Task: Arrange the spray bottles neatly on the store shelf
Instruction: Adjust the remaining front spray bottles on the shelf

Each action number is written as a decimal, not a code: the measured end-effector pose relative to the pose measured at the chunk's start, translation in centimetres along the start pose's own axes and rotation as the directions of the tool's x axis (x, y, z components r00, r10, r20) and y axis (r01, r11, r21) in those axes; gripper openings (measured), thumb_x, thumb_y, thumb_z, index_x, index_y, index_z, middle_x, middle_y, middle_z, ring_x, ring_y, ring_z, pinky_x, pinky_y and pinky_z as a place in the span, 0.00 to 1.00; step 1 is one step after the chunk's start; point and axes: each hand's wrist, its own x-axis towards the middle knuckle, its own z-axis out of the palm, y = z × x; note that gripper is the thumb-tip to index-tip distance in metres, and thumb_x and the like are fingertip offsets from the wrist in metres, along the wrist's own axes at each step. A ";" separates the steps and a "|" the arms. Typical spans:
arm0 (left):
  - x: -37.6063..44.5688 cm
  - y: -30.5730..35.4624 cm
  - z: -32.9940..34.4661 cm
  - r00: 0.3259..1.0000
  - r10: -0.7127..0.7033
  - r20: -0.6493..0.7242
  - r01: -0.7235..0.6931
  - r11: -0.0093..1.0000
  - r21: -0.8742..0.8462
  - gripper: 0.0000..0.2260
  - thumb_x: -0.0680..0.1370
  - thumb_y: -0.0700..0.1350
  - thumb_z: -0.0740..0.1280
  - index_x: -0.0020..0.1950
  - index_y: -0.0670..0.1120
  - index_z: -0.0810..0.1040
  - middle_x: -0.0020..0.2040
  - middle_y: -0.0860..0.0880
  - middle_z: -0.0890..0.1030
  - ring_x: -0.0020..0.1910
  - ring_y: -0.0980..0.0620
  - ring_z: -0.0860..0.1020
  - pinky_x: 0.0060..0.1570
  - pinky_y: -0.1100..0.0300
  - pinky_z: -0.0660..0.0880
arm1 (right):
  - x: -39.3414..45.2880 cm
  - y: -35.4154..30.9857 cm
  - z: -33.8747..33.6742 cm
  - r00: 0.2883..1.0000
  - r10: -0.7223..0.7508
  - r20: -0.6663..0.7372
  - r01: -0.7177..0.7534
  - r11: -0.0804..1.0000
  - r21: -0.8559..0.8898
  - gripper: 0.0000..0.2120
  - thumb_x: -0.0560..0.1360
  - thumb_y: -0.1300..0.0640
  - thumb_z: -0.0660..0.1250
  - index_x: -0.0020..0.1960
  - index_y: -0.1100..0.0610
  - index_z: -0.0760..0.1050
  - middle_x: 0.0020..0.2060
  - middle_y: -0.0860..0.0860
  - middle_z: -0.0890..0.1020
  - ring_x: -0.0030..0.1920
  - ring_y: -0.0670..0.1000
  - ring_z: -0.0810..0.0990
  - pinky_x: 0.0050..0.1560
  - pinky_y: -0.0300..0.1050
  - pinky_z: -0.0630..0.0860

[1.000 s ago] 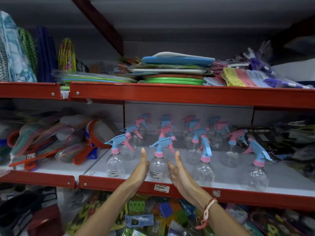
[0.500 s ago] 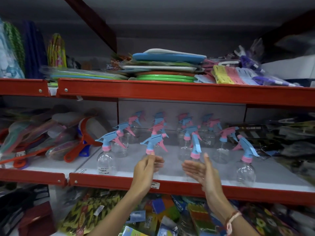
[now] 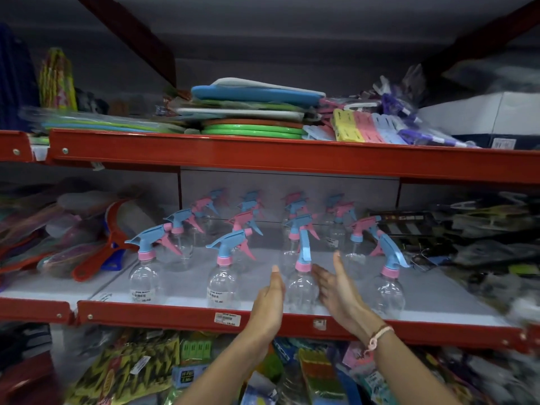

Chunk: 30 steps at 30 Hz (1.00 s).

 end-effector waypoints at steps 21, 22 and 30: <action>1.7 0.1 -0.2 0.994 0.067 0.085 -0.057 0.992 -0.115 0.35 0.76 0.64 0.41 0.74 0.43 0.56 0.77 0.47 0.58 0.75 0.51 0.57 0.74 0.52 0.54 | -4.4 0.5 0.5 0.997 0.004 0.078 0.007 0.991 -0.131 0.44 0.71 0.28 0.41 0.77 0.55 0.49 0.78 0.51 0.52 0.77 0.50 0.52 0.77 0.50 0.48; 1.5 -0.1 -0.1 0.995 0.075 0.073 -0.067 0.992 -0.106 0.34 0.76 0.64 0.41 0.75 0.44 0.56 0.76 0.47 0.59 0.75 0.50 0.58 0.75 0.51 0.54 | -4.6 0.6 0.4 0.997 -0.004 0.072 0.014 0.990 -0.137 0.43 0.72 0.28 0.41 0.77 0.54 0.49 0.78 0.50 0.52 0.77 0.50 0.52 0.77 0.50 0.48; -1.7 -0.6 2.1 0.937 0.319 -0.146 -0.344 0.914 -0.213 0.18 0.80 0.50 0.52 0.57 0.44 0.78 0.55 0.47 0.82 0.56 0.51 0.80 0.60 0.60 0.74 | -8.3 0.7 -4.5 0.938 -0.330 -0.101 0.307 0.931 -0.197 0.33 0.74 0.35 0.46 0.64 0.55 0.75 0.61 0.49 0.81 0.62 0.46 0.78 0.67 0.49 0.72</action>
